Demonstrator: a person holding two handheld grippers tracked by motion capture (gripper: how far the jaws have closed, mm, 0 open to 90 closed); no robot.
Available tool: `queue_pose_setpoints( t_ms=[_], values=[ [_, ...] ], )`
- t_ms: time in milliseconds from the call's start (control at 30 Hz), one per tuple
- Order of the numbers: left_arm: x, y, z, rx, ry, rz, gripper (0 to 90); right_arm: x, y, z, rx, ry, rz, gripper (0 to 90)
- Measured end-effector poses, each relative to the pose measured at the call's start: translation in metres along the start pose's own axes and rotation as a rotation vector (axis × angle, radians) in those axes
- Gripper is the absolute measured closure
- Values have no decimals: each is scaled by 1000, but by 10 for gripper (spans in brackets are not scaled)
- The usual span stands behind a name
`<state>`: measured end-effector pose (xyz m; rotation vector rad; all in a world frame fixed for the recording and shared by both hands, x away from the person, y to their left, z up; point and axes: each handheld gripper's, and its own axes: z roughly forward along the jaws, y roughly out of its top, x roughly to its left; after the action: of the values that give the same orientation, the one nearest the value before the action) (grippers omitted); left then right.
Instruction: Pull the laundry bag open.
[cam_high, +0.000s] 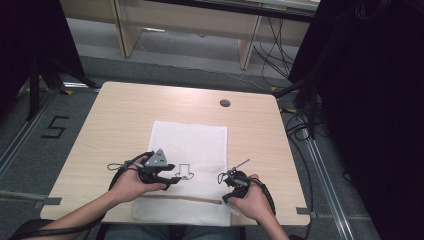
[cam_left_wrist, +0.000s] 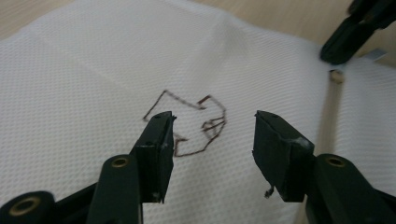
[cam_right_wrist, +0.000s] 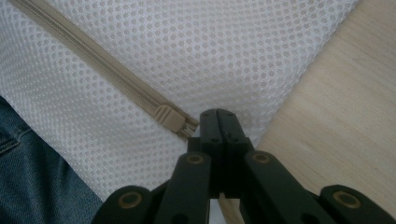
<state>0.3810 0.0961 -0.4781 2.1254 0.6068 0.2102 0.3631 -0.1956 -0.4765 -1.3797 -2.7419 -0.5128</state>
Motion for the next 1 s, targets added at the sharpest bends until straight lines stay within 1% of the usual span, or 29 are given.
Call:
queue_pose_setpoints(
  t_ms=[33,67,100,133,200,233,267,300,333,367,400,433,567,633,667,700,733,767,833,867,900,933,967,1000],
  values=[
    [-4,3,1,-6,-32,5,494,0,0,0,0,2,7,900],
    [-7,5,1,-2,-44,6,514,-1,-1,2,-15,1,-2,900],
    [-11,8,3,5,-64,19,526,-2,0,1,-8,7,0,900],
    [-14,9,5,7,-83,25,536,-1,-1,0,-1,15,35,900],
    [-22,13,9,18,-117,53,563,-3,-1,1,-8,24,26,900],
    [-25,15,13,18,-137,62,568,-3,-1,1,-1,24,36,900],
    [-29,17,15,23,-146,67,576,-4,-1,1,-14,31,33,900],
    [-33,19,20,35,-163,94,590,-5,-1,1,-11,35,27,900],
    [-36,21,23,38,-170,105,590,-5,-1,1,-11,35,27,900],
    [-39,22,27,39,-182,104,595,-5,-1,1,-10,36,29,900],
    [-42,23,32,45,-190,113,597,-5,-1,1,-10,37,29,900],
    [-45,25,35,50,-198,113,603,-5,-2,1,-15,36,32,900],
    [-55,29,50,70,-227,155,625,-6,-2,1,-21,38,18,900],
    [-61,31,58,70,-243,162,626,-6,-3,2,-23,37,17,900],
    [-63,32,62,78,-243,183,628,-6,-3,2,-23,31,17,900],
    [-65,33,65,83,-249,186,630,-5,-3,1,-23,32,43,900],
    [-67,34,68,77,-253,185,631,-4,-4,0,-17,30,50,900],
    [-68,35,71,80,-261,181,631,-6,-4,1,-28,39,29,900],
    [-70,36,77,81,-260,195,633,-6,-4,1,-31,44,28,900],
    [-70,36,79,79,-263,196,636,-6,-5,1,-28,43,44,900],
    [-71,37,81,80,-270,198,638,-6,-5,1,-37,48,35,900],
    [-72,37,83,77,-272,192,640,-7,-5,1,-37,51,37,900],
    [-73,36,84,81,-275,189,642,-7,-6,2,-42,41,44,900],
    [-73,36,85,82,-276,197,644,-7,-6,2,-34,40,55,900]
  ],
)
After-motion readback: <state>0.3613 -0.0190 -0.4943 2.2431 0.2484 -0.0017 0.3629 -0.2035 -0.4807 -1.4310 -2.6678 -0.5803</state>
